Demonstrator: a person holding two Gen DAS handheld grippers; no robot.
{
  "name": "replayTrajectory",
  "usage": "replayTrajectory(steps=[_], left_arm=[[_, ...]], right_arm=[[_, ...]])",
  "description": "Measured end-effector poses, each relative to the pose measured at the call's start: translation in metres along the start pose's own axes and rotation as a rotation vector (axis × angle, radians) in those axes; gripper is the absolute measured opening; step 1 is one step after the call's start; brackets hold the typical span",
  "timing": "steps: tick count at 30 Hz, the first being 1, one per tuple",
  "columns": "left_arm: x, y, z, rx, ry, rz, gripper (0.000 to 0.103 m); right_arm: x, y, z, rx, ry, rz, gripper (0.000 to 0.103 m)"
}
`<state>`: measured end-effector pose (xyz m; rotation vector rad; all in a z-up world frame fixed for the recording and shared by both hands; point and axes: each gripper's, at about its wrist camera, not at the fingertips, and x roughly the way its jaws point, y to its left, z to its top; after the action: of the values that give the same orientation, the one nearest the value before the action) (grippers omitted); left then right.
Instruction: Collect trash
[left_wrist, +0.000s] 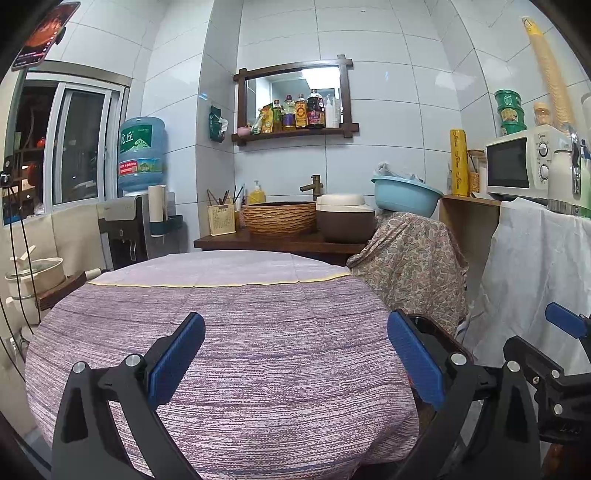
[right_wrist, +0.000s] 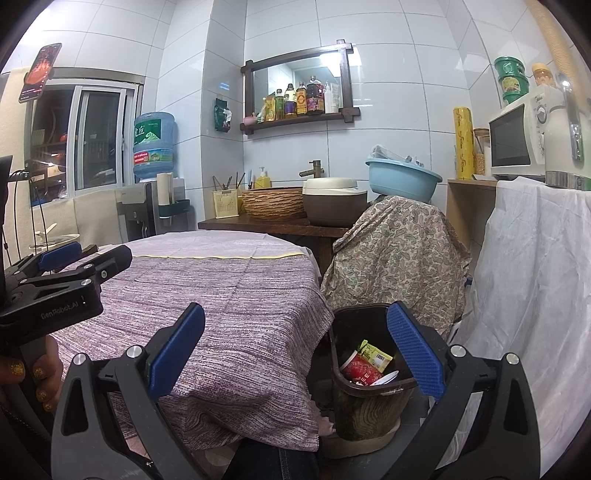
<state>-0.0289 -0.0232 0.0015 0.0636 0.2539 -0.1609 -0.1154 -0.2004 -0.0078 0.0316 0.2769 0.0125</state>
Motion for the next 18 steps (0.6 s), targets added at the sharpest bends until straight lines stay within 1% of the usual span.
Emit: replayTrajectory(steps=[18], left_arm=[[0.0010, 0.0004, -0.0006, 0.000, 0.004, -0.001, 0.098]], right_arm=[[0.0027, 0.0008, 0.0023, 0.003, 0.005, 0.001, 0.097]])
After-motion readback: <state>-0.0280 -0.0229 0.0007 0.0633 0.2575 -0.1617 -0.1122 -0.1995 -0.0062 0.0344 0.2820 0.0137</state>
